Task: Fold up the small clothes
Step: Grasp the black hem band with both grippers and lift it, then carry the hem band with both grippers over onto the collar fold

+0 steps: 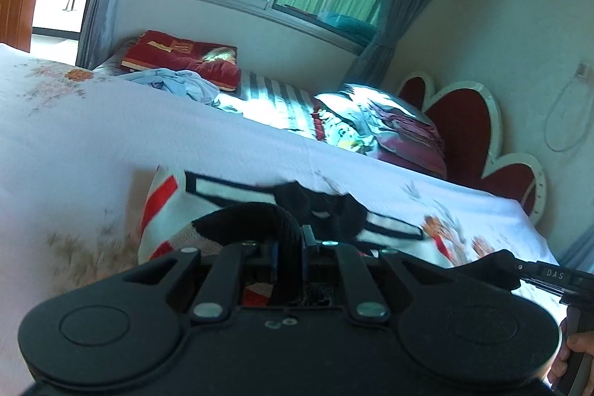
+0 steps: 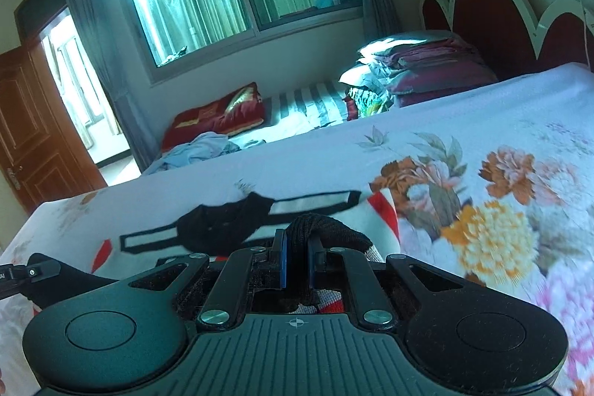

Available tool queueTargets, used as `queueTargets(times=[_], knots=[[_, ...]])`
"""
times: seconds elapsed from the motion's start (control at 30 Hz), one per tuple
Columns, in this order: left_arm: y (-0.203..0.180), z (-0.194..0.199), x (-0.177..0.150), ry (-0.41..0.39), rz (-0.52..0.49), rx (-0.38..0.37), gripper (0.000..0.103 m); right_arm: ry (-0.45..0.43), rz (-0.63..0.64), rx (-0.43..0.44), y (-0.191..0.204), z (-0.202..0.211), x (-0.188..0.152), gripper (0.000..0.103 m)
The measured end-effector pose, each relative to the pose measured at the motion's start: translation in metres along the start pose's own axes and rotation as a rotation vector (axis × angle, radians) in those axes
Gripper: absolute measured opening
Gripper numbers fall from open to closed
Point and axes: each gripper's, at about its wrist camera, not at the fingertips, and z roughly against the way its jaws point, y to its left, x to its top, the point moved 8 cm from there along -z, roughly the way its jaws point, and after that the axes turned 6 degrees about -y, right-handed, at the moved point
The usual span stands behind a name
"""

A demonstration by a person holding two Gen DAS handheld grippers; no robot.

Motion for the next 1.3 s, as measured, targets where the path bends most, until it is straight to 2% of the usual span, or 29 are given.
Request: queueTargets(times=[0.2, 0.4, 0.57, 0.7, 0.87, 0.9, 0.97, 1.0, 1.03, 1.1, 1.13, 1.2, 1.3], knots=[[0.019, -0.055, 0.006, 0.054, 0.028, 0.064, 0.01, 0.059, -0.046, -0.021, -0.014, -0.068, 0.004, 0.009], [0.035, -0.093, 0.003, 0.107, 0.053, 0.107, 0.01, 0.124, -0.072, -0.05, -0.027, -0.115, -0.007, 0.009], [0.044, -0.117, 0.0, 0.141, 0.07, 0.137, 0.01, 0.157, -0.107, -0.068, -0.038, -0.14, -0.012, 0.009], [0.054, -0.13, -0.007, 0.187, 0.102, 0.157, 0.016, 0.173, -0.124, -0.068, -0.043, -0.151, -0.015, 0.01], [0.055, -0.131, -0.005, 0.201, 0.106, 0.139, 0.023, 0.171, -0.144, -0.048, -0.045, -0.152, -0.006, 0.01], [0.055, -0.129, -0.003, 0.203, 0.118, 0.137, 0.025, 0.161, -0.142, -0.047, -0.046, -0.15, -0.003, 0.013], [0.053, -0.126, 0.002, 0.193, 0.13, 0.122, 0.029, 0.129, -0.142, -0.053, -0.048, -0.146, 0.004, 0.04], [0.053, -0.123, 0.005, 0.182, 0.131, 0.119, 0.033, 0.107, -0.134, -0.069, -0.05, -0.144, 0.008, 0.066], [0.054, -0.119, 0.008, 0.168, 0.128, 0.117, 0.037, 0.086, -0.125, -0.073, -0.051, -0.141, 0.013, 0.069], [0.055, -0.113, 0.015, 0.12, 0.11, 0.144, 0.066, 0.08, -0.096, -0.06, -0.05, -0.139, 0.017, 0.069], [0.055, -0.108, 0.02, 0.086, 0.097, 0.154, 0.07, 0.072, -0.084, -0.063, -0.05, -0.138, 0.019, 0.069], [0.055, -0.103, 0.027, 0.059, 0.059, 0.154, 0.071, 0.066, -0.069, -0.038, -0.049, -0.136, 0.022, 0.069], [0.053, -0.109, 0.021, 0.1, -0.019, 0.162, 0.068, 0.103, -0.008, -0.014, -0.041, -0.142, 0.016, 0.069]])
